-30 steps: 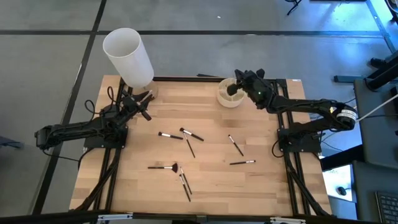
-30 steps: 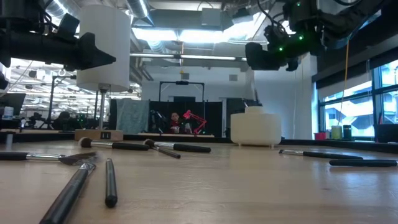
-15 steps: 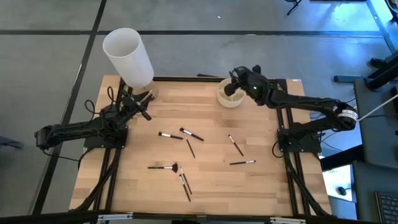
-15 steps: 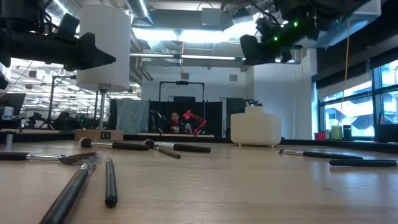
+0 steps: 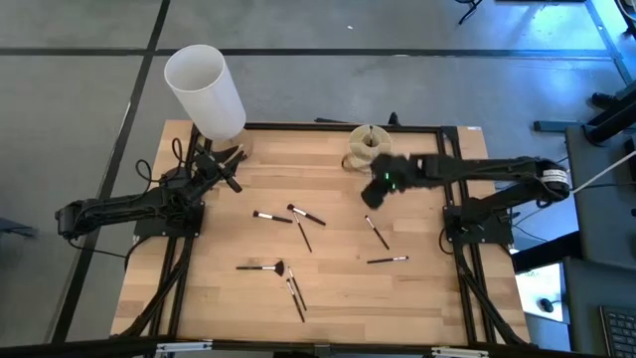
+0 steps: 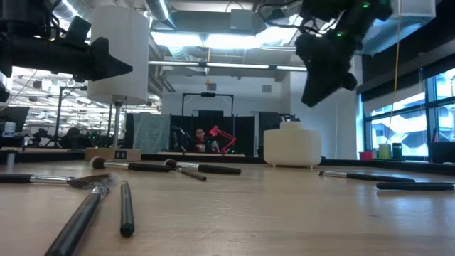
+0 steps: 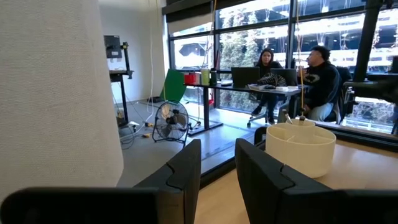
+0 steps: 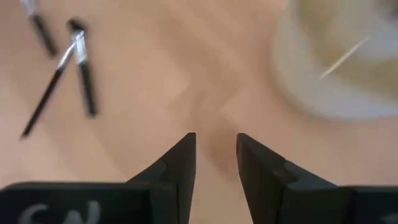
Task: Sort items
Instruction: Put the black makeup brush into the pen organizer
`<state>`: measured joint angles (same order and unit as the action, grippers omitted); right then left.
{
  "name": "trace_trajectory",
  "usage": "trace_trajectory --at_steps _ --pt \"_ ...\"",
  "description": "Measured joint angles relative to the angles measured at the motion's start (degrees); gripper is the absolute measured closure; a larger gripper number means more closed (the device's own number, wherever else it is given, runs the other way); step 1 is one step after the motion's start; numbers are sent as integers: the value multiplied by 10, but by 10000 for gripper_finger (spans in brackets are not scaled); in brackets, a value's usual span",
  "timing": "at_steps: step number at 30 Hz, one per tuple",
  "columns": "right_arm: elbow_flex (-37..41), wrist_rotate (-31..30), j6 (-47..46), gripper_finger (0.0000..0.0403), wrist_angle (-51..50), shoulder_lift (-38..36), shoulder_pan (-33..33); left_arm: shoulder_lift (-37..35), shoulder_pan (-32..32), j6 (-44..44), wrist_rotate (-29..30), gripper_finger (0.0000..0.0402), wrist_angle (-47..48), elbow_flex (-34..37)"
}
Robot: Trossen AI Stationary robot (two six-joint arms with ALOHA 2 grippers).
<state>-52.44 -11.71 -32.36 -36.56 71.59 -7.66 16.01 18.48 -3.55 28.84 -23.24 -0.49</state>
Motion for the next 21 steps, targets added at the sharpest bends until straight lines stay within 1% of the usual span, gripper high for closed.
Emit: trace_trajectory --at_steps 2,4,9,14,18,21 --pt "19 -18 -34 289 1 0 30 0 0 0 0 307 0 0" --pt "42 -41 -61 289 28 1 50 0 0 0 0 307 0 0" --pt "94 -52 -98 289 99 12 65 0 0 -1 2 307 -3 0" --pt "131 -43 -106 289 162 44 70 0 0 -9 11 307 -25 0" --pt "133 -20 -112 289 167 81 81 0 0 -19 23 307 -25 0" --pt "133 -16 -119 289 180 112 90 0 0 -21 22 307 -25 0"
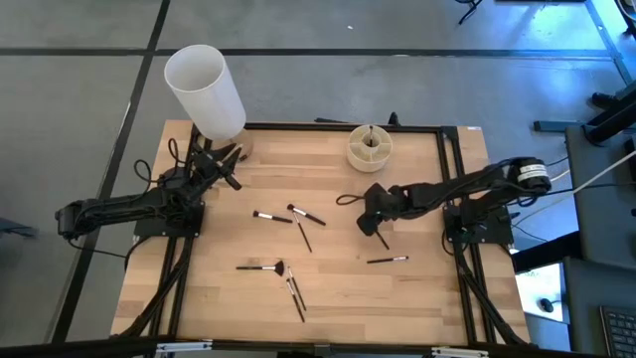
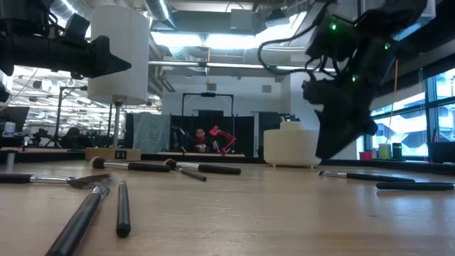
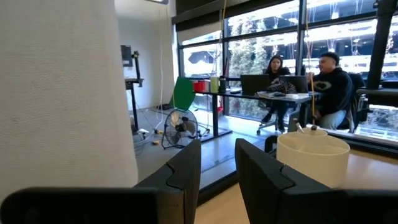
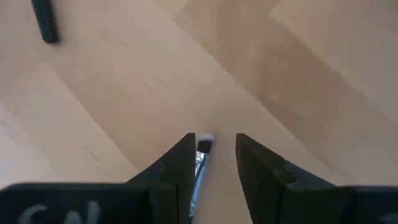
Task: Sort items
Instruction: Put the black makeup brush into the pen organizer
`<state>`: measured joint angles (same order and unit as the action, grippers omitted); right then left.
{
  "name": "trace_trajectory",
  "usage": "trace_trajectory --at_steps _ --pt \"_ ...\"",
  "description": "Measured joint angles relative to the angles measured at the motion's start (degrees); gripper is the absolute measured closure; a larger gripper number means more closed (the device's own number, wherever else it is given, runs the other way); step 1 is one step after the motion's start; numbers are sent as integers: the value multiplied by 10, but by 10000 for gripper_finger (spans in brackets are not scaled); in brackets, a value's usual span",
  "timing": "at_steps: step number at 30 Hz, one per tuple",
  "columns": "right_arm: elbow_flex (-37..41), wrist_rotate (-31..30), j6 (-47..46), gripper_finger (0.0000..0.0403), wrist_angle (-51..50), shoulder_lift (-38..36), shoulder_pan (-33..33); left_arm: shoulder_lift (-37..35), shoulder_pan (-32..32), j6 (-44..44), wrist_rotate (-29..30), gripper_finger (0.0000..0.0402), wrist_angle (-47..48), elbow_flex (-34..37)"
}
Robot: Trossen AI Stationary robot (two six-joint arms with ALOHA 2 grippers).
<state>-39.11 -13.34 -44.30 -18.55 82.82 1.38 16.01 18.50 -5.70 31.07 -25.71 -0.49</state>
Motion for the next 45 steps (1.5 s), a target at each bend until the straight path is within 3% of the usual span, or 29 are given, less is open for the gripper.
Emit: trace_trajectory --at_steps 11,18,24,28,34,39,45 --pt "-2 32 -2 294 30 67 8 0 0 4 -7 307 2 0" --pt "-5 46 15 384 30 65 8 0 0 4 -6 307 2 0" --pt "-23 55 57 393 35 67 9 0 0 4 -6 307 2 0" --pt "-59 -10 106 398 19 44 9 0 0 4 -6 307 2 0" --pt "-122 -181 207 400 3 -49 3 0 0 4 -6 307 2 0" --pt "-114 -292 308 400 117 -159 -27 0 0 4 -6 307 3 0" --pt "-23 -311 485 400 361 -222 -61 0 0 -4 -6 307 6 0"
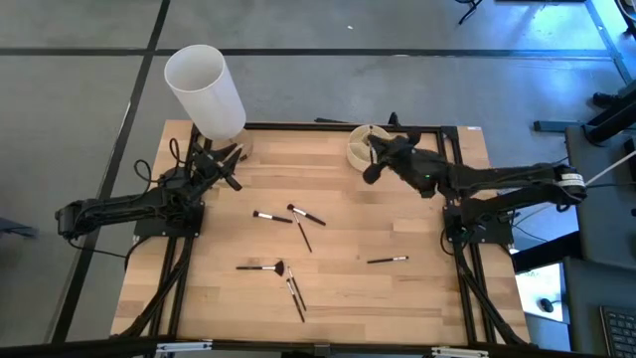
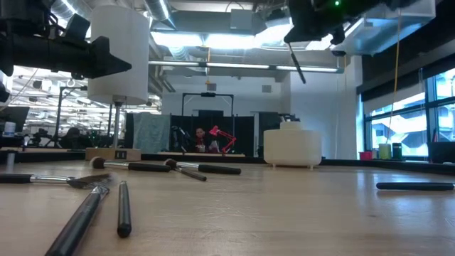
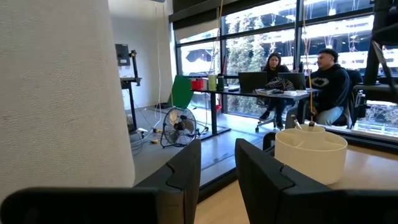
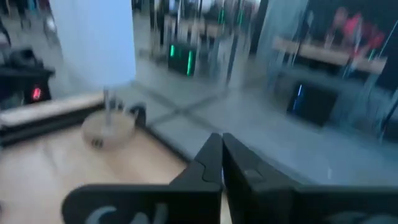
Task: Sort items
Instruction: Put the black makeup brush into the pen organizer
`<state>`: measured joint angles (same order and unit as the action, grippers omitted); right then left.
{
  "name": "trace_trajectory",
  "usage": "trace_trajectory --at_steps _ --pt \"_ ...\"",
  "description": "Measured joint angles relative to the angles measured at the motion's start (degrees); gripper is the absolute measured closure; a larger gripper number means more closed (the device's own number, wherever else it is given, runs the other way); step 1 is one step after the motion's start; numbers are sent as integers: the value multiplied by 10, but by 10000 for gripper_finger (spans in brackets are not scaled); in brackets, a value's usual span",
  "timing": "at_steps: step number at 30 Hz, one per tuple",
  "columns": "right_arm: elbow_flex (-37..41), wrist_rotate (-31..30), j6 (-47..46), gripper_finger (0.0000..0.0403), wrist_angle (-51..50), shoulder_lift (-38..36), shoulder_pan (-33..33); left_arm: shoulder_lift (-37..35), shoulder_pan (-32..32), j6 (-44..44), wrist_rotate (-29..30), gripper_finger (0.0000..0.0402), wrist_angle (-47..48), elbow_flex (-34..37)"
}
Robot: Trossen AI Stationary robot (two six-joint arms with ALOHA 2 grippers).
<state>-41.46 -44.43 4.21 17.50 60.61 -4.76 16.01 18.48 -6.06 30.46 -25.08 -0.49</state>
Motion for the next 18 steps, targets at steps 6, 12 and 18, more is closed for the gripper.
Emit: trace_trajectory --at_steps 6,12,18 --pt "116 57 112 400 307 17 -72 0 0 -2 1 307 0 0" --pt "178 107 74 400 429 56 -184 0 0 -7 9 307 -5 0" --pt "176 170 21 400 431 97 -256 0 0 -31 30 307 -9 0"
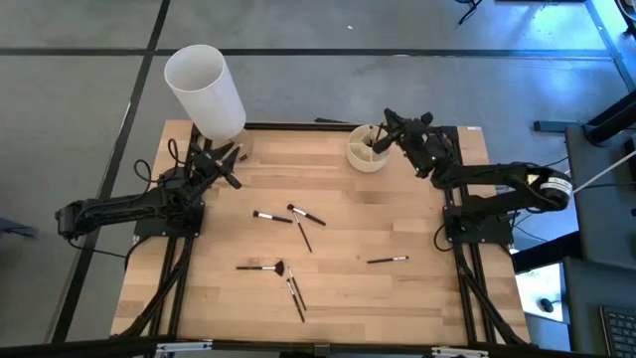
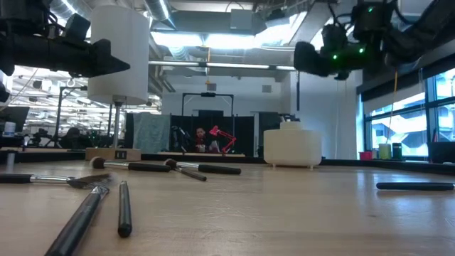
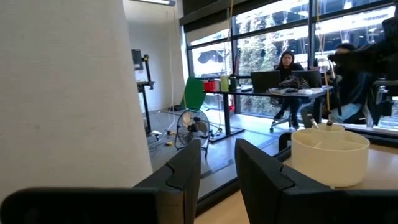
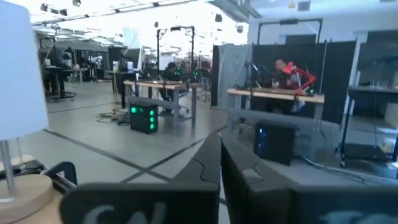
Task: Sort items
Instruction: Put the black makeup brush into the pen organizer, then put the foundation brush into the pen organizer
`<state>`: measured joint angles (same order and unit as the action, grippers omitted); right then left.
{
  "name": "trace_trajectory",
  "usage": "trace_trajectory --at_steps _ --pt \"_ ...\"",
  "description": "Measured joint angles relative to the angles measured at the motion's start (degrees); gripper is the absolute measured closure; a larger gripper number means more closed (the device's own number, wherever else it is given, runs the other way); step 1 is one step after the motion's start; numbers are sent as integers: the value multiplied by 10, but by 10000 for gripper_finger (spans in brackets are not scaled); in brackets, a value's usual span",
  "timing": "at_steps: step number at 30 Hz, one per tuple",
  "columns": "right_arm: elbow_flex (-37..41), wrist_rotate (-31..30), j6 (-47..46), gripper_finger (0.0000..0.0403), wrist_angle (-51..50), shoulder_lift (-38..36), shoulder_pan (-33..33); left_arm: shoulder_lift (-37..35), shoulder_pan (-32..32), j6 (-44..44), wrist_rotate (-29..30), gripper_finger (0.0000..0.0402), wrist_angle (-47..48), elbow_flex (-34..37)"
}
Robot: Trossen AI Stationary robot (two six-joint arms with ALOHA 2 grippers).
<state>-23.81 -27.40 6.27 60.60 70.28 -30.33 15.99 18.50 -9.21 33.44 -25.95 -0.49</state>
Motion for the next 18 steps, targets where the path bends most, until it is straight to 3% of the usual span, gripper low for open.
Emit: trace_trajectory --at_steps 5,8,18 --pt "0 8 -9 400 -5 44 -16 0 0 -2 0 307 0 0" --pt "0 51 -30 388 -5 66 -25 0 0 -2 0 307 0 0" --pt "-1 78 -110 268 -51 66 -40 0 0 -1 0 307 5 0"
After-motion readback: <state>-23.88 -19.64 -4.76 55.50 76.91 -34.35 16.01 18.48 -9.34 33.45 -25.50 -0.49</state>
